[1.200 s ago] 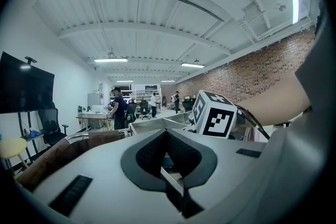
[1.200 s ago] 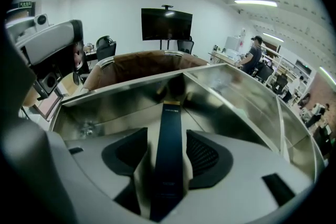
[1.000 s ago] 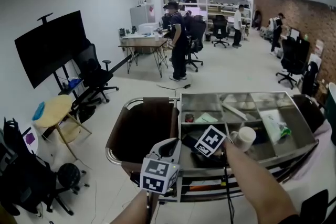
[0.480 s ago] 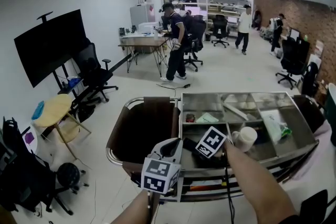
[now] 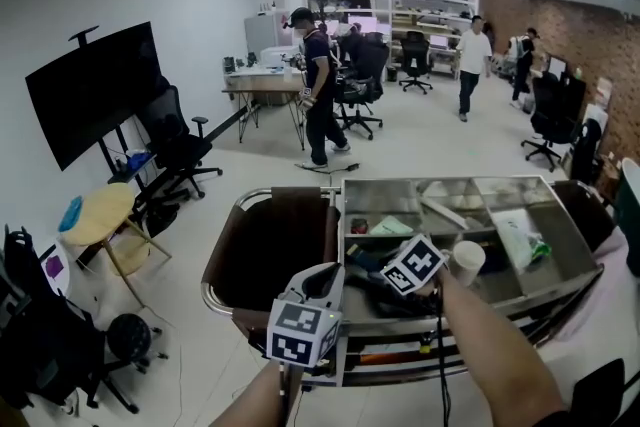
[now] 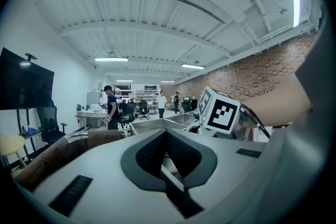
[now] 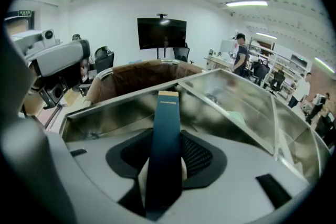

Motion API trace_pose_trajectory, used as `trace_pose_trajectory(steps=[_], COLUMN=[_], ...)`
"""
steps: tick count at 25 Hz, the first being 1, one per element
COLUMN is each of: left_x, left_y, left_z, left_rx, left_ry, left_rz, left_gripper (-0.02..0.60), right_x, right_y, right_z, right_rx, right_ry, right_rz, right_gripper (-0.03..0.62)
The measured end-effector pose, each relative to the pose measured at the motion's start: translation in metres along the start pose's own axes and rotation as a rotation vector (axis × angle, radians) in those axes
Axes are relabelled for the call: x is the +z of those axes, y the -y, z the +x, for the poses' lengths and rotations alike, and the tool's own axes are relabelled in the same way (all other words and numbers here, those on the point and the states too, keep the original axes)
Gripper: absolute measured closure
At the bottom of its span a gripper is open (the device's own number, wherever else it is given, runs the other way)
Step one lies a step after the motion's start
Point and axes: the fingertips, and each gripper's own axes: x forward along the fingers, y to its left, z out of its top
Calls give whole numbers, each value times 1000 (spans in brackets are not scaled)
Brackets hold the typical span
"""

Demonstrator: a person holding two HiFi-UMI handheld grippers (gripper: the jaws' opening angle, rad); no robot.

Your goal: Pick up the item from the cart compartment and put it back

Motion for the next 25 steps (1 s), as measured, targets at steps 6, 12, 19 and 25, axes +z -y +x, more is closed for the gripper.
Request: trace_pose_trajectory(steps=[6, 12, 19, 25], left_x=[10, 19, 29, 37], left_y=[8, 15, 23, 43], left_z=[0, -12, -30, -49], left_rx=[6, 10, 25, 8], left_ry=[27, 40, 58, 70], left_rz=[11, 3, 6, 19], left_gripper=[581, 581, 581, 581], right_x=[28, 48, 41, 6], right_y=[14, 12, -1, -25], right_z=[-45, -113, -193, -241], right_rx=[-52, -90, -122, -186], right_ry=[210, 435, 613, 709], right_rz=[90, 182, 242, 262], right_gripper=[401, 401, 401, 401])
